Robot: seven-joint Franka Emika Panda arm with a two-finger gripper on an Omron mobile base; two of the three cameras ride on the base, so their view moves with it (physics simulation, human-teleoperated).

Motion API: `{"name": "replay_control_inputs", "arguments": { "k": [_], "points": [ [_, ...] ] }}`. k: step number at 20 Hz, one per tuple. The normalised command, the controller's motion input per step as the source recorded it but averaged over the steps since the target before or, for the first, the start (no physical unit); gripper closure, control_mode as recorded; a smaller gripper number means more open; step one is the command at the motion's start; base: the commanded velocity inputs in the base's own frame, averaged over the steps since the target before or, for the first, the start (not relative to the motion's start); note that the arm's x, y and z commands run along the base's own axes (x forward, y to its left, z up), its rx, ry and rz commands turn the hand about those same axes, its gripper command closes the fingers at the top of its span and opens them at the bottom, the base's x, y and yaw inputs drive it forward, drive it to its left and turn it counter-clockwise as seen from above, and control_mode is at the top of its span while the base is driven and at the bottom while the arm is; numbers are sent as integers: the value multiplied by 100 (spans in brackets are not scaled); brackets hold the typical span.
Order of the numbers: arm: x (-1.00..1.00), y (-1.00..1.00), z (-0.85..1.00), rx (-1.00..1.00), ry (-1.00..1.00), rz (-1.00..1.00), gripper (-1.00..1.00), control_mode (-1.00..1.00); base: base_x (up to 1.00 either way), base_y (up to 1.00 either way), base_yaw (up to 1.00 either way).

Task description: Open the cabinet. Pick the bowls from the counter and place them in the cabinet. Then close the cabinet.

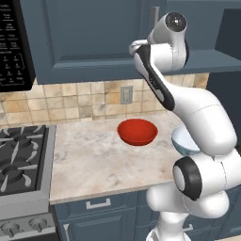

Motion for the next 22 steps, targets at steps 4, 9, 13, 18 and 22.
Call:
{"name": "replay_control_inputs", "arguments": {
  "k": [4,9,13,18,22],
  "points": [
    [-60,67,4,0,-3,-1,100,-100,0,0,0],
    [-87,58,5,0,-2,-6,100,-100,0,0,0],
    [-100,50,1,0,-3,-5,100,-100,0,0,0],
    [-100,43,2,0,-5,-4,100,-100,0,0,0],
    [-100,29,1,0,-4,-6,100,-100,0,0,0]
  ]
}}
